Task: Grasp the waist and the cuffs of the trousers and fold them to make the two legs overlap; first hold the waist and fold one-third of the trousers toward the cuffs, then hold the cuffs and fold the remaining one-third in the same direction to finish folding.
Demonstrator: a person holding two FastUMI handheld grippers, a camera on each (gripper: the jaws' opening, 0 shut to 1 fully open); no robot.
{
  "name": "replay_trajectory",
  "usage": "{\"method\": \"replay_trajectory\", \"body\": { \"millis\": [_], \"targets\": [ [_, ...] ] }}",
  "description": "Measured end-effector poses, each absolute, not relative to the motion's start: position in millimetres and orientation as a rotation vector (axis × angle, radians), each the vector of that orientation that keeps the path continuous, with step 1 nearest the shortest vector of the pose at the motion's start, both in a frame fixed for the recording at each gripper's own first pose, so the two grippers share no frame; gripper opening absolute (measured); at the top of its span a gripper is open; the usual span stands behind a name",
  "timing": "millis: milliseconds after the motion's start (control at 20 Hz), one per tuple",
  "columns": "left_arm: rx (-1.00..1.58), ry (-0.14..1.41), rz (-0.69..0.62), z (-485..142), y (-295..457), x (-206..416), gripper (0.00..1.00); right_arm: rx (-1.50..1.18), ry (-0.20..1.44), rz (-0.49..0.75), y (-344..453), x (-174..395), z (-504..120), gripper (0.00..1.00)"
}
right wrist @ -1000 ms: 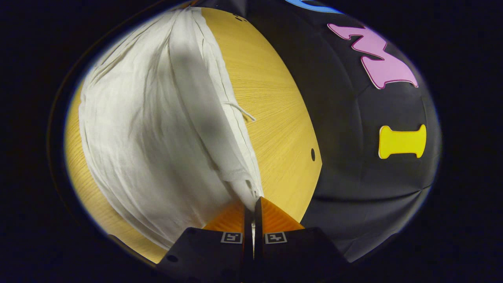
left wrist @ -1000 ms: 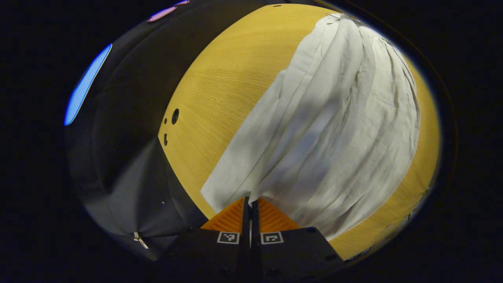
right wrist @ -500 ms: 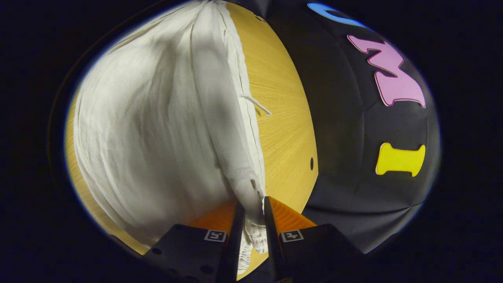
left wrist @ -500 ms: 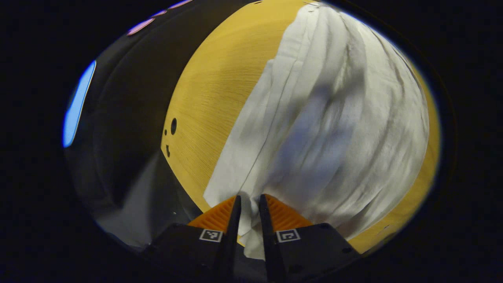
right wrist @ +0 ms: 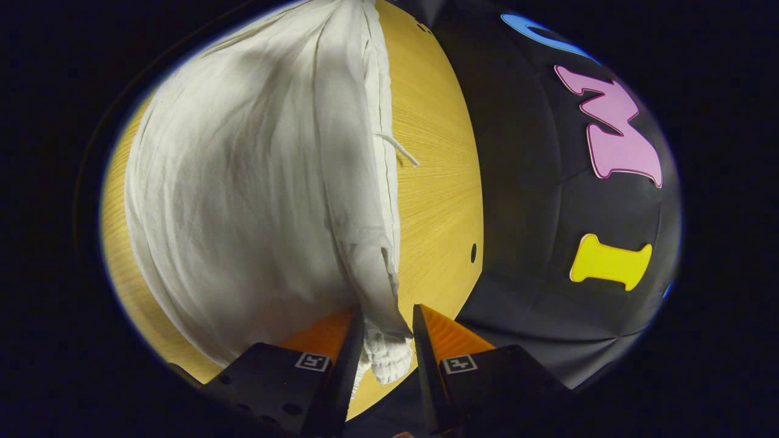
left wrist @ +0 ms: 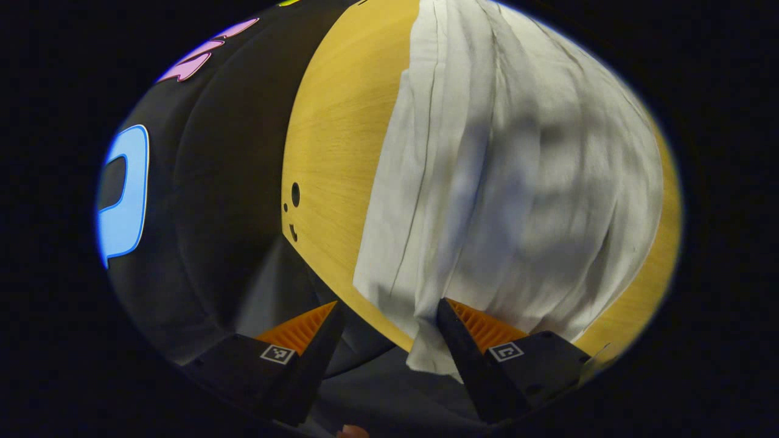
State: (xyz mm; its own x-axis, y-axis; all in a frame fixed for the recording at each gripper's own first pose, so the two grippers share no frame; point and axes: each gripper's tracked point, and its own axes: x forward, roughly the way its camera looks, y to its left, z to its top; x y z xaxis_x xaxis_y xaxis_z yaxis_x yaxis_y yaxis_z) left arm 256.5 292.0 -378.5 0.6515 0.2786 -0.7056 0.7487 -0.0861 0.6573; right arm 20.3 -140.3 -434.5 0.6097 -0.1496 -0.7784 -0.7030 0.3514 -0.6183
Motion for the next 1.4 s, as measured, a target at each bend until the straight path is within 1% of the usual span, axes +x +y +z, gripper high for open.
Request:
{"method": "replay_trajectory", "body": {
  "millis": [50,100,150,250,300,350,400,500,550,700,950,1100,1250,1400],
  "targets": [
    [1.669,0.862,-0.462,-375,304,254,0.99,-1.182,0.882,0.412,-143,20,-429,0.48],
    [1.669,0.874,-0.436,-367,316,248,0.99,-1.187,0.895,0.395,-151,16,-423,0.57],
    [1.664,0.889,-0.409,-364,329,244,0.99,-1.190,0.905,0.378,-162,9,-418,0.58],
    [1.642,0.917,-0.346,-352,353,232,0.98,-1.186,0.933,0.339,-183,-4,-408,0.65],
    [1.622,0.923,-0.313,-347,363,226,0.99,-1.175,0.941,0.314,-192,-11,-401,0.63],
    [1.587,0.927,-0.280,-341,373,220,0.99,-1.158,0.941,0.288,-199,-18,-393,0.63],
    [1.535,0.931,-0.247,-338,378,211,0.98,-1.132,0.939,0.258,-202,-25,-384,0.66],
    [1.416,0.927,-0.173,-330,383,194,0.98,-1.045,0.935,0.175,-205,-39,-367,0.59],
    [1.350,0.917,-0.134,-327,381,187,0.98,-0.983,0.931,0.125,-205,-46,-357,0.63],
    [1.107,0.818,-0.050,-314,358,166,0.96,-0.762,0.886,-0.012,-187,-60,-335,0.63],
    [0.634,0.660,0.067,-292,306,140,0.96,-0.422,0.809,-0.153,-148,-65,-314,0.64],
    [0.362,0.604,0.083,-280,277,136,0.97,-0.192,0.805,-0.245,-135,-68,-311,0.64],
    [0.170,0.583,0.074,-276,256,138,0.97,0.095,0.793,-0.330,-117,-75,-312,0.65],
    [-0.074,0.592,0.056,-284,231,138,0.98,0.374,0.787,-0.419,-108,-81,-322,0.65]
  ]
}}
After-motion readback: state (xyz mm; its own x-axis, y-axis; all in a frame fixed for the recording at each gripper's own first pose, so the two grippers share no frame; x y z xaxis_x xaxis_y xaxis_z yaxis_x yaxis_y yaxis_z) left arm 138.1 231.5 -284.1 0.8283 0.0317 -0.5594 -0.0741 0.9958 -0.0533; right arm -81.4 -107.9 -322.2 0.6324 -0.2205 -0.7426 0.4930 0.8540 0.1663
